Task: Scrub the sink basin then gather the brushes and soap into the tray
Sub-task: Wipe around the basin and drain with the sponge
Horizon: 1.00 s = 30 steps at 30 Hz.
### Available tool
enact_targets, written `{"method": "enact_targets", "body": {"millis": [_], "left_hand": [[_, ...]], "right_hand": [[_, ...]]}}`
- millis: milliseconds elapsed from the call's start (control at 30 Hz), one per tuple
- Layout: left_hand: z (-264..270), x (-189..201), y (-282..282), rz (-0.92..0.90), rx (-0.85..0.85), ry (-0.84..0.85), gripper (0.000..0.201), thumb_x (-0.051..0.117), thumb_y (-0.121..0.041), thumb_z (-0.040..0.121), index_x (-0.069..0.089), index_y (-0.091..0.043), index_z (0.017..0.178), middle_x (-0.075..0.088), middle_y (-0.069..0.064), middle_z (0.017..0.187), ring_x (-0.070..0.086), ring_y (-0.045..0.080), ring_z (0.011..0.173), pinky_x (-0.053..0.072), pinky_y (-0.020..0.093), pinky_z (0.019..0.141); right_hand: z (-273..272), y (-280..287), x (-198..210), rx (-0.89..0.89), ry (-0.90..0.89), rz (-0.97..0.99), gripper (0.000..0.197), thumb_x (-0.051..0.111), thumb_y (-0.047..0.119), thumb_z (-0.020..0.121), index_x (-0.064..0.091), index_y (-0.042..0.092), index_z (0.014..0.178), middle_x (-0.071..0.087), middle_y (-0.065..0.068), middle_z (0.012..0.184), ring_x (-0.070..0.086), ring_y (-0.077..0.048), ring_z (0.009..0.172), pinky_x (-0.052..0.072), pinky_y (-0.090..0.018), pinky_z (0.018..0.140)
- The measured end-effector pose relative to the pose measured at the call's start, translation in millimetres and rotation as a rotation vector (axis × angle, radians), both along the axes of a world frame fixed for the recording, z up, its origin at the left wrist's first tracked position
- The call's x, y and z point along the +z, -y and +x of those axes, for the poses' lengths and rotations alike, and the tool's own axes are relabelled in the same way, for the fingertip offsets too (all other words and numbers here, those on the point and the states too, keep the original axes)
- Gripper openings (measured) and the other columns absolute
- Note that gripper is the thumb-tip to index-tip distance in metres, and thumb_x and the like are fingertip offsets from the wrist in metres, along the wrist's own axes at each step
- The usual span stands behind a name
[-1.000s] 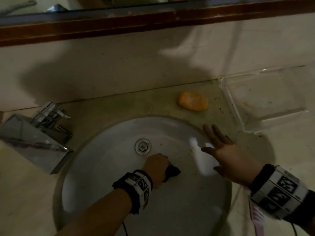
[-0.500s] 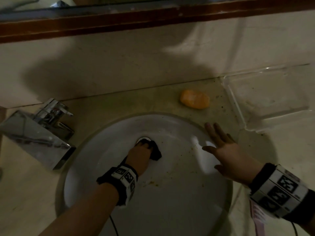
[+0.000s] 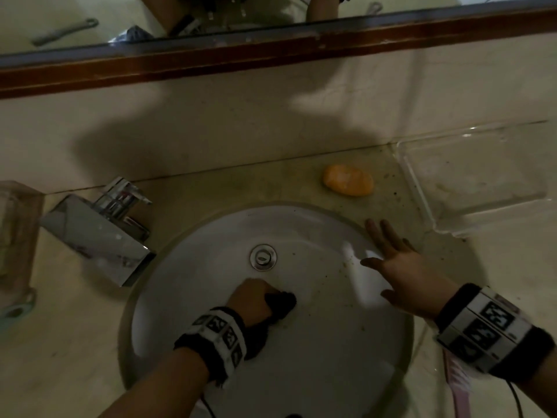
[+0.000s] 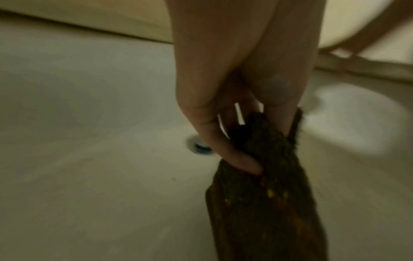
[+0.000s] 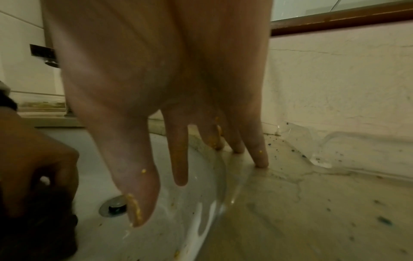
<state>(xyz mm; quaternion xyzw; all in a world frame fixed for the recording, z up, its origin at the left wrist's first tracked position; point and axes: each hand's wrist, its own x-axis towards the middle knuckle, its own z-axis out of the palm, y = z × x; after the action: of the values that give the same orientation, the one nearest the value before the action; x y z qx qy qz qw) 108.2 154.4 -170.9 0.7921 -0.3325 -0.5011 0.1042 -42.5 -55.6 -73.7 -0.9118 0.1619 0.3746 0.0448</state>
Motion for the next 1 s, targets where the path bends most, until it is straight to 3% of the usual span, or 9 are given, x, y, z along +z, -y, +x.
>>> {"method": "enact_targets", "body": {"millis": [67, 167, 300, 367, 467, 567, 767, 900, 1000], "left_hand": [[17.3, 7.9, -6.1, -0.003, 0.172, 0.070, 0.035, 0.055, -0.010, 0.086, 0.050, -0.012, 0.052, 0.049, 0.000, 0.058, 0.051, 0.018, 0.061, 0.040, 0.024, 0.062], [26.8, 18.8, -17.9, 0.091, 0.207, 0.288, 0.045, 0.046, -0.023, 0.097, 0.043, -0.016, 0.052, 0.046, -0.001, 0.059, 0.045, 0.014, 0.053, 0.035, 0.024, 0.049], [18.3, 18.2, -33.8, 0.418, 0.019, 0.273, 0.044, 0.030, -0.032, 0.102, 0.054, -0.001, 0.121, 0.055, 0.013, 0.129, 0.054, 0.026, 0.118, 0.043, 0.029, 0.098], [5.6, 8.8, -37.1, 0.528, -0.060, 0.194, 0.042, 0.034, -0.031, 0.101, 0.051, -0.001, 0.125, 0.050, 0.013, 0.137, 0.050, 0.025, 0.125, 0.041, 0.029, 0.103], [-11.4, -3.6, -28.5, 0.543, 0.033, 0.067, 0.032, 0.040, -0.023, 0.100, 0.053, -0.009, 0.075, 0.062, 0.010, 0.104, 0.057, 0.019, 0.109, 0.044, 0.027, 0.092], [-15.8, -13.4, -17.7, 0.459, 0.374, -0.041, 0.043, 0.049, -0.014, 0.094, 0.029, -0.019, 0.056, 0.036, -0.004, 0.065, 0.049, 0.017, 0.083, 0.048, 0.030, 0.086], [-7.0, -8.0, 19.5, 0.215, 0.625, -0.109, 0.024, 0.050, -0.021, 0.096, 0.057, 0.002, 0.095, 0.056, 0.024, 0.114, 0.056, 0.031, 0.107, 0.047, 0.034, 0.091], [3.4, 3.3, 30.0, 0.199, 0.331, -0.019, 0.016, 0.061, -0.017, 0.086, 0.046, -0.010, 0.082, 0.064, 0.020, 0.105, 0.061, 0.032, 0.108, 0.052, 0.033, 0.089], [-7.1, 13.8, 22.6, 0.134, -0.014, 0.175, 0.024, 0.055, -0.016, 0.088, 0.041, -0.013, 0.069, 0.048, 0.001, 0.069, 0.063, 0.032, 0.101, 0.043, 0.027, 0.069]], "right_hand": [[-0.3, 1.3, -0.2, -0.015, 0.005, 0.011, 0.067, 0.061, 0.018, 0.087, 0.030, 0.026, 0.146, -0.033, -0.010, 0.153, -0.026, -0.035, 0.143, 0.012, -0.051, 0.120], [-0.7, 0.6, -0.5, -0.020, 0.011, 0.006, 0.067, 0.062, 0.017, 0.087, 0.031, 0.025, 0.145, -0.029, -0.011, 0.155, -0.024, -0.035, 0.143, 0.014, -0.051, 0.120], [0.1, -2.3, 1.3, -0.006, -0.001, -0.011, 0.068, 0.061, 0.016, 0.087, 0.029, 0.024, 0.146, -0.030, -0.013, 0.155, -0.024, -0.037, 0.143, 0.014, -0.052, 0.120], [-0.1, -2.4, 1.3, -0.005, -0.004, -0.012, 0.068, 0.060, 0.014, 0.088, 0.029, 0.024, 0.147, -0.031, -0.013, 0.154, -0.024, -0.038, 0.143, 0.013, -0.052, 0.120], [-0.8, -2.4, 0.0, -0.004, 0.007, -0.013, 0.067, 0.060, 0.014, 0.088, 0.030, 0.024, 0.146, -0.031, -0.013, 0.154, -0.025, -0.037, 0.143, 0.012, -0.052, 0.120], [-1.9, -2.2, -0.7, -0.013, 0.014, -0.004, 0.066, 0.060, 0.015, 0.088, 0.030, 0.025, 0.146, -0.032, -0.012, 0.154, -0.027, -0.037, 0.142, 0.010, -0.052, 0.120], [-2.0, -2.1, -1.8, -0.015, 0.019, 0.003, 0.067, 0.061, 0.013, 0.088, 0.029, 0.023, 0.146, -0.039, -0.010, 0.148, -0.027, -0.037, 0.142, 0.010, -0.052, 0.119], [-1.5, -0.9, 0.4, -0.021, 0.009, 0.013, 0.067, 0.060, 0.014, 0.088, 0.029, 0.024, 0.146, -0.036, -0.010, 0.152, -0.027, -0.036, 0.142, 0.010, -0.051, 0.119], [-1.7, -0.7, 1.2, -0.024, 0.009, 0.012, 0.067, 0.061, 0.014, 0.088, 0.029, 0.025, 0.146, -0.033, -0.011, 0.154, -0.027, -0.036, 0.142, 0.010, -0.051, 0.120]]}}
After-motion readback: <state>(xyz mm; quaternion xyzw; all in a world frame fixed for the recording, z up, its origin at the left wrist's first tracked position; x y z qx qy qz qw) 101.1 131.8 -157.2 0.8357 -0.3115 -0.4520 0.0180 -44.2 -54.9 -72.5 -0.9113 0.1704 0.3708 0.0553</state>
